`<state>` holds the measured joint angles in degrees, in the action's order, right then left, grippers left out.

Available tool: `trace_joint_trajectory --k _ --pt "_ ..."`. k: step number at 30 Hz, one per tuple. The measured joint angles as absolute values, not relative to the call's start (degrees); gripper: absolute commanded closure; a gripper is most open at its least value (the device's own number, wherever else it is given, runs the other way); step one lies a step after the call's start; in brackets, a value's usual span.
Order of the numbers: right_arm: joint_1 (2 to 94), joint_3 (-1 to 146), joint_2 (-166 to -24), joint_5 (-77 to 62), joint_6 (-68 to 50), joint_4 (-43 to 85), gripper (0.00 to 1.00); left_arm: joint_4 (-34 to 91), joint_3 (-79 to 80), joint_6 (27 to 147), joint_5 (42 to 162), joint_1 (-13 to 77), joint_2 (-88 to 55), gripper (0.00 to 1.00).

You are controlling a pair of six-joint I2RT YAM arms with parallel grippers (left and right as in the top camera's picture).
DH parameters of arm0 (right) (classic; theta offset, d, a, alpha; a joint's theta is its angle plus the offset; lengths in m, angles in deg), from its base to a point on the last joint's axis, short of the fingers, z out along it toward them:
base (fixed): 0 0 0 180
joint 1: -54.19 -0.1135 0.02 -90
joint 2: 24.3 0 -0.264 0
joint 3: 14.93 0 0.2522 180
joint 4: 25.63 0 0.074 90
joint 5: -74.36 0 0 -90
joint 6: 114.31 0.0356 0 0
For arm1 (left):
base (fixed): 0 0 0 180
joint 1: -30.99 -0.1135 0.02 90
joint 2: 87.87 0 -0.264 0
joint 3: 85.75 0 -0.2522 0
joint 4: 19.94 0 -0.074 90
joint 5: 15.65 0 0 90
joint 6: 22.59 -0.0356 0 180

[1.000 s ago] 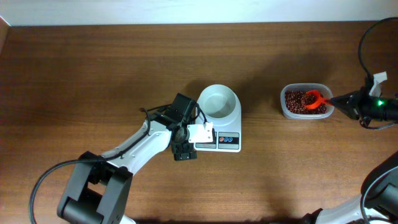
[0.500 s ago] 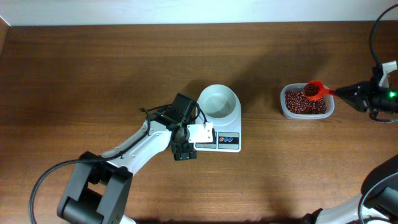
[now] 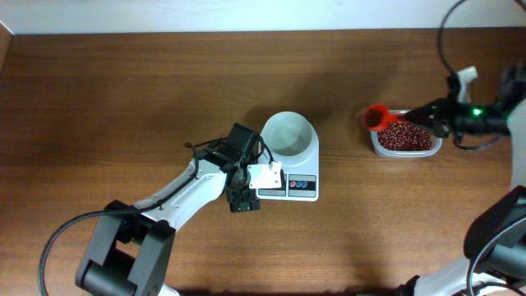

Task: Scoop item into bowl and weigh 50g on scale
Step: 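Carry the scoop left over the white bowl and pour beans in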

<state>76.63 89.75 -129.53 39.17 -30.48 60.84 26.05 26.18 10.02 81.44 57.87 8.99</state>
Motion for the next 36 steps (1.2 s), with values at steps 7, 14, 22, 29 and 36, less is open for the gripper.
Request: trace_joint_trajectory --k 7,14,22,29,36 --pt "63.3 89.8 -129.5 39.5 -25.1 51.8 0.96 26.0 26.2 10.0 81.5 57.9 9.0 0.01" --pt "50.6 89.8 -129.5 32.4 -22.5 47.8 0.96 26.0 26.2 10.0 81.5 57.9 9.0 0.01" --pt "43.0 96.6 -129.6 16.2 -23.5 50.8 0.96 26.0 26.2 10.0 81.4 57.9 9.0 0.01" --pt "30.9 105.9 -129.7 -9.3 -33.6 55.9 0.96 26.1 26.2 10.0 81.5 57.9 9.0 0.01" --pt "24.0 105.9 -129.7 -19.3 -39.7 54.3 0.96 26.1 26.2 10.0 81.5 57.9 9.0 0.01"
